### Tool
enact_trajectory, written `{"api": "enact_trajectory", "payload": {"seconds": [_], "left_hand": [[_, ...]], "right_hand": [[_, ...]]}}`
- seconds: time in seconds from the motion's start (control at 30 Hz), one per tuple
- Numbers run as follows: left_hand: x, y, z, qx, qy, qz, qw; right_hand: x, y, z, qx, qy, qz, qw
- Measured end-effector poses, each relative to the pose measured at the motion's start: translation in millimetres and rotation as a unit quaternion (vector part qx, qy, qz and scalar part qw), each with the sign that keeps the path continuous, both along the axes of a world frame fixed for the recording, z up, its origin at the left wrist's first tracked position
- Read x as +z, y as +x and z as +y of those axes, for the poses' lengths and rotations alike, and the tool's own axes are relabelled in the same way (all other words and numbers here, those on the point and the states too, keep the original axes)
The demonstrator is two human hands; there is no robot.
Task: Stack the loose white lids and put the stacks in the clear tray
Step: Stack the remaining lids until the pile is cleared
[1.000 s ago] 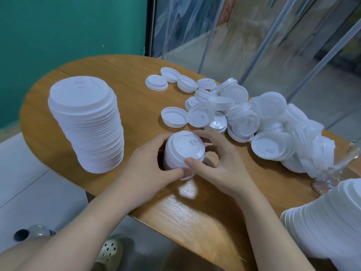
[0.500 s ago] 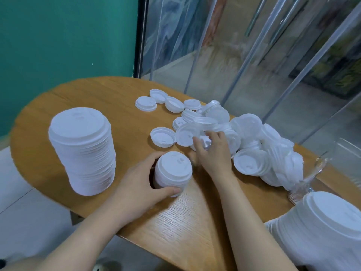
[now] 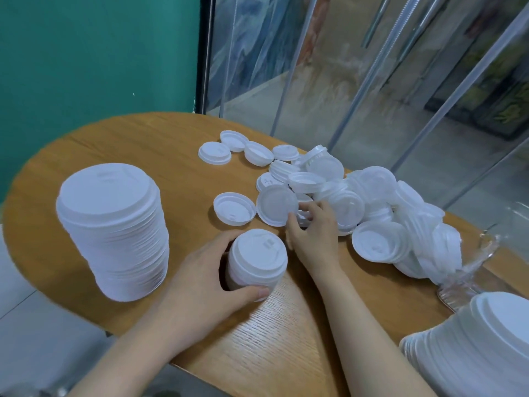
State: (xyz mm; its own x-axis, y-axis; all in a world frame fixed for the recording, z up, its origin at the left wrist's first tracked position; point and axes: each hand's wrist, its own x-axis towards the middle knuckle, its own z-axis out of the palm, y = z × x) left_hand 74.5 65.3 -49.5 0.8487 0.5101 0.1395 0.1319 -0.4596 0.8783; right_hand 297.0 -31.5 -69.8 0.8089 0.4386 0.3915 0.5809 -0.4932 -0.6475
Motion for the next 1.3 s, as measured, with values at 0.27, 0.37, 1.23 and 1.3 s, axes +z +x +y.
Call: {"api": "enact_trajectory", "payload": {"seconds": [0.27,0.37,1.23,1.3], "left_hand": [[1,-7,0,0.018,-0.002,-0.01,1.0],[-2,-10,2,0.048,-0.004,-0.008,0.999],[-1,-13,5,0.048,-0.009,-0.007,0.999],[-2,-12,4,0.049,-0.012,-0.009,0.999]], "right_hand": [[5,3,-8,0.095,0.021,-0.105,0.99],[2,15,-9,0.132,-0.024,-0.159,0.978],[26,-4,-32,0.221,-0.169,0.038,0.96],[26,-5,-32,0.223,-0.165,0.046,0.96]]}}
